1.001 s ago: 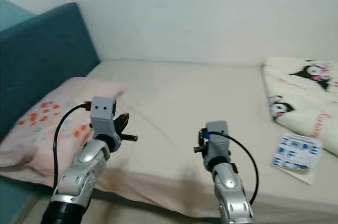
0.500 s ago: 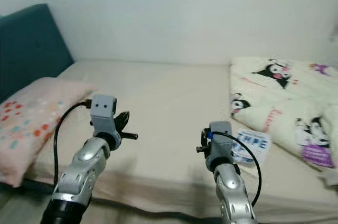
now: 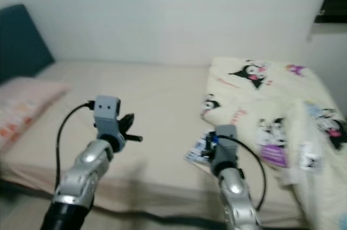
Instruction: Clean up the room
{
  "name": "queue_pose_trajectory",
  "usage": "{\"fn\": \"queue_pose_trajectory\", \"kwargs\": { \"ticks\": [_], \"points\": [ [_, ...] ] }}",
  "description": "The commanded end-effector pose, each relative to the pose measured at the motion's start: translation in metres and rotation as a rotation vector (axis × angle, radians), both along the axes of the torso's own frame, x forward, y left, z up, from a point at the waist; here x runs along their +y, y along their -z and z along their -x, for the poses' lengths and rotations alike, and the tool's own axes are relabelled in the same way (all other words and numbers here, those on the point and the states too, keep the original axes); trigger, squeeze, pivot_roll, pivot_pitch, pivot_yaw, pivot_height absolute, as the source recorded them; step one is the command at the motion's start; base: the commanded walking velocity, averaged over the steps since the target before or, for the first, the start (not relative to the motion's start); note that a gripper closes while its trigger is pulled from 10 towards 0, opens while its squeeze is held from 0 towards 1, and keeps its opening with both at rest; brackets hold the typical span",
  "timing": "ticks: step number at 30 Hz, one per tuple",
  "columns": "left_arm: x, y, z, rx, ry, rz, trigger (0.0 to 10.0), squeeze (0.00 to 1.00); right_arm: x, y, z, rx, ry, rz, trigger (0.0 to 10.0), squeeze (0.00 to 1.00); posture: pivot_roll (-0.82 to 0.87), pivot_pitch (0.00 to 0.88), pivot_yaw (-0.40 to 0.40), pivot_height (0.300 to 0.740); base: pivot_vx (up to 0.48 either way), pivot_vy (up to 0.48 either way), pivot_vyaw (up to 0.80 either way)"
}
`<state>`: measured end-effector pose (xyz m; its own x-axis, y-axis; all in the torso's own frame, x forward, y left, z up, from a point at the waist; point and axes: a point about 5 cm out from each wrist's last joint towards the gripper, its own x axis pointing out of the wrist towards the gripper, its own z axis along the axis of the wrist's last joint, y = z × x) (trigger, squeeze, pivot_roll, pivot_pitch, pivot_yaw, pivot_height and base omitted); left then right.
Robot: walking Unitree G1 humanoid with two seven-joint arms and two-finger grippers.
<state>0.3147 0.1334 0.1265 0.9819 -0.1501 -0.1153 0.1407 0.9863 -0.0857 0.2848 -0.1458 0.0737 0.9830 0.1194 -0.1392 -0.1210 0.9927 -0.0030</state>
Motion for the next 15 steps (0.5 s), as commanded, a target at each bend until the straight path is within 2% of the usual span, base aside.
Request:
{"fn": "queue_pose_trajectory", "kwargs": {
  "ticks": [1, 8, 15],
  "points": [
    [0.0019, 0.0035, 0.0013, 0.019, -0.002, 0.012, 10.0, 0.00, 0.0023, 0.0013, 0.0010, 0.008, -0.003, -0.013, 10.0, 0.00, -0.02, 0.000, 0.040, 0.740, 0.000, 0.480, 0.00],
    [0.0028, 0.0045, 0.0011, 0.018, -0.007, -0.002, 10.0, 0.00, 0.0026, 0.0013, 0.0009, 0.007, -0.005, -0.013, 10.0, 0.00, -0.02, 0.000, 0.041, 0.740, 0.000, 0.480, 0.00],
    [0.0016, 0.0054, 0.0004, -0.006, -0.009, -0.040, 10.0, 0.00, 0.0005, 0.0025, 0.0020, 0.008, 0.005, -0.008, 10.0, 0.00, -0.03, 0.000, 0.044, 0.740, 0.000, 0.000, 0.00]
  ]
}}
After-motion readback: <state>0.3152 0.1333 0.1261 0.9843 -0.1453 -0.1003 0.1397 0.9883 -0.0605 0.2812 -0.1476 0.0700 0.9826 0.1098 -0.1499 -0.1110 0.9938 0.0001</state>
